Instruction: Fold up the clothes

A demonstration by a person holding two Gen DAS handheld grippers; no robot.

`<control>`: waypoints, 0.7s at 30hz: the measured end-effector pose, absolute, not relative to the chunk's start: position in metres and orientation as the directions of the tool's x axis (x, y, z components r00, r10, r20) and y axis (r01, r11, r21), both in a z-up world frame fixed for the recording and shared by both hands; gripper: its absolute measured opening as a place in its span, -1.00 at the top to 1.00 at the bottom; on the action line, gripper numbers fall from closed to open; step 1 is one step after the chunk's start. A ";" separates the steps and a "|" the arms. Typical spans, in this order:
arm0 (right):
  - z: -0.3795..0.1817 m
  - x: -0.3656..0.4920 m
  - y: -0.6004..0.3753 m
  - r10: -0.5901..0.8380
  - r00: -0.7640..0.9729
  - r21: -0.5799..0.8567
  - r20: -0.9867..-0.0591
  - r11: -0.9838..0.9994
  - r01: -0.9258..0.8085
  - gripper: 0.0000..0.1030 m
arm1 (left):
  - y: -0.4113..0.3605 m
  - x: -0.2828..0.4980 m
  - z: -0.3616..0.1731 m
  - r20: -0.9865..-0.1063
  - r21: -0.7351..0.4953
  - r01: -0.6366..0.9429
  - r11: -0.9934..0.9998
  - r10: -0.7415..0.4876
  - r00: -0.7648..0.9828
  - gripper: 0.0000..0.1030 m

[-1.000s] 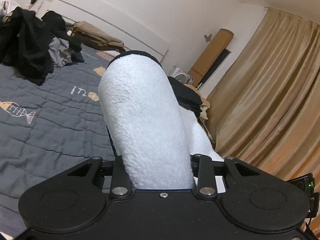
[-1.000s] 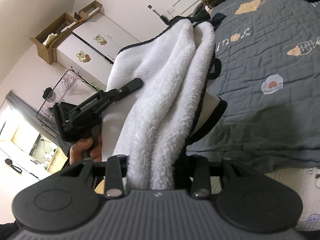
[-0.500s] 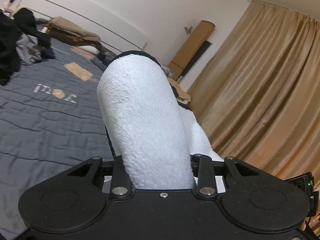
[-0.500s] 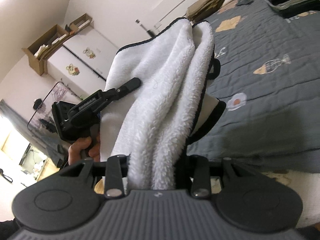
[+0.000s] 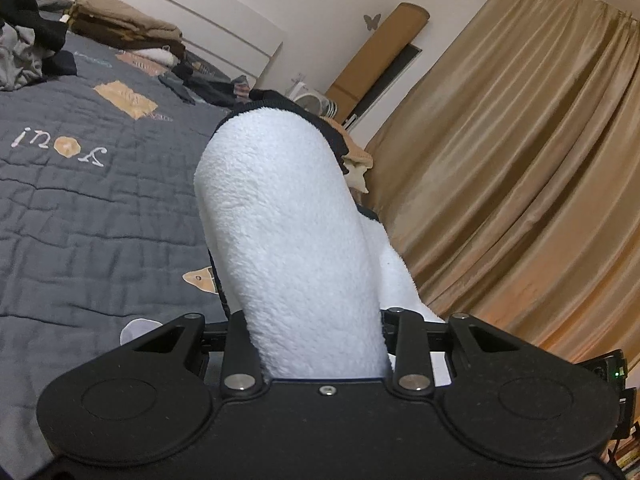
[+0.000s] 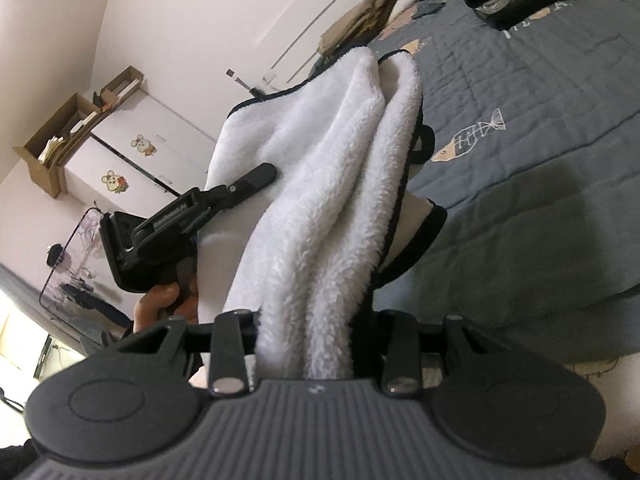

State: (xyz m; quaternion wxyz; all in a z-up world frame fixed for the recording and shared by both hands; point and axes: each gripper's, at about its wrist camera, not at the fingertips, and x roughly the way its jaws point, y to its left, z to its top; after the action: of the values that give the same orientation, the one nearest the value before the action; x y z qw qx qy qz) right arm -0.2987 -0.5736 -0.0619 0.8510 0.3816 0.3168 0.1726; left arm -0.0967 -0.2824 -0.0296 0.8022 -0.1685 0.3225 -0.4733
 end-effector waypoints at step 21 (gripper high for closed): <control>-0.051 -0.273 -0.597 0.587 0.671 0.720 -0.454 0.685 -0.112 0.29 | -0.292 -0.103 -0.021 -0.321 -0.601 0.597 0.532 -0.844 0.430 0.38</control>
State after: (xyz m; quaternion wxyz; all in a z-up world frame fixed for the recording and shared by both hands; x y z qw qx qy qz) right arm -0.2729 -0.5967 -0.0508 0.8486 0.3393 0.3497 0.2060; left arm -0.1031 -0.2916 -0.0208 0.8206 -0.2034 0.3042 -0.4389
